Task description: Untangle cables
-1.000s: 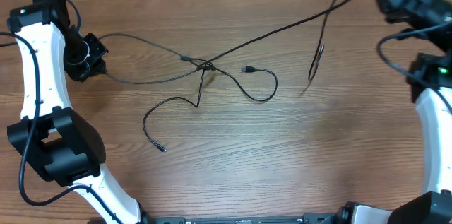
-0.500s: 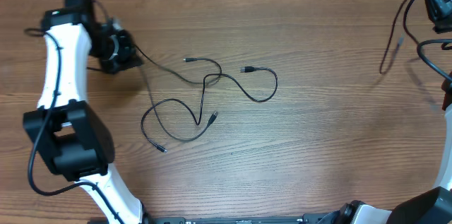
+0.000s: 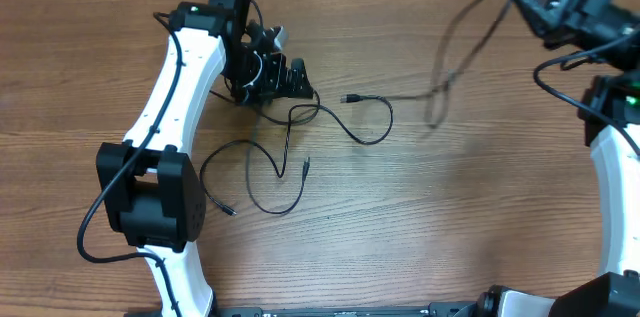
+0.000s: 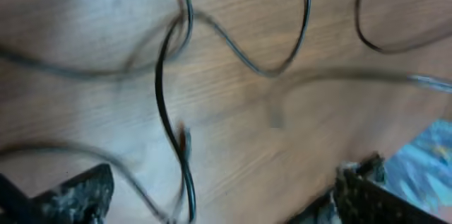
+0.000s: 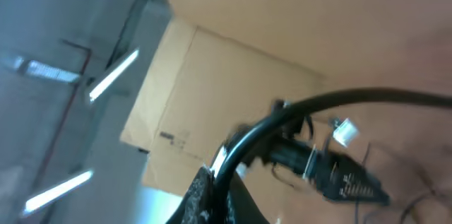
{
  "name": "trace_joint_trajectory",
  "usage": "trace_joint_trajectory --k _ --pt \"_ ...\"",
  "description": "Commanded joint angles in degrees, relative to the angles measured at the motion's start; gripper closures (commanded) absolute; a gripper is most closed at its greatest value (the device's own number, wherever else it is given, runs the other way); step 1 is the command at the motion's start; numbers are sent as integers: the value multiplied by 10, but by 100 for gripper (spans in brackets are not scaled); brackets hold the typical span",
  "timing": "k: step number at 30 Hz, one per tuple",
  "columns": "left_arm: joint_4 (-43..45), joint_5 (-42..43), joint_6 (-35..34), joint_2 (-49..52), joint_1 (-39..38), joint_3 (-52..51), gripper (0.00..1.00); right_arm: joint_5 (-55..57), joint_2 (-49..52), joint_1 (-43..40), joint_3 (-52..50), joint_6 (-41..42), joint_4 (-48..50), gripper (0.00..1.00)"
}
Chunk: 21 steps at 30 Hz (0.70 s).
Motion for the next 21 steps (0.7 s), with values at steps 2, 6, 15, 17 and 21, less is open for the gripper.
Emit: trace_joint_trajectory --k 2,6,15,17,21 --pt "-67 9 41 1 17 120 0 30 -3 38 4 -203 -196 96" --pt "-147 61 110 1 18 215 0 97 -3 66 4 -320 -337 96" --pt "-187 119 174 1 -42 273 0 294 -3 167 4 -366 -497 96" --pt "-171 118 174 1 -57 273 2 312 -3 191 4 -366 -494 96" --pt "-144 118 169 1 -85 273 9 349 -3 228 4 -362 -494 96"
